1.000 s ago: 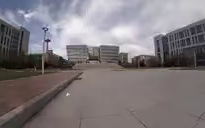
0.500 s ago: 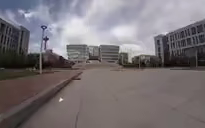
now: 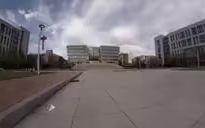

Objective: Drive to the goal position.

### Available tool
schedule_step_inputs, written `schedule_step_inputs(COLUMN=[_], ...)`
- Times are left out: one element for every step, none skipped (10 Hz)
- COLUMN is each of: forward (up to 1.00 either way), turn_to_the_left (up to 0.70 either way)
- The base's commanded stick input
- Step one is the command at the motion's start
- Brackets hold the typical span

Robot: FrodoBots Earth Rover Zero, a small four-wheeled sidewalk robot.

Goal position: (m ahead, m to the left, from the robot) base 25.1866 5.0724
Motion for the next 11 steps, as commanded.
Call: schedule_step_inputs(forward=[0.7,0.7,0.7,0.7,0.7,0.7,0.7,0.7,0.7,0.7,0.7], turn_to_the_left=[0.0,0.0,0.0,0.0,0.0,0.0,0.0,0.0,0.0,0.0,0.0])
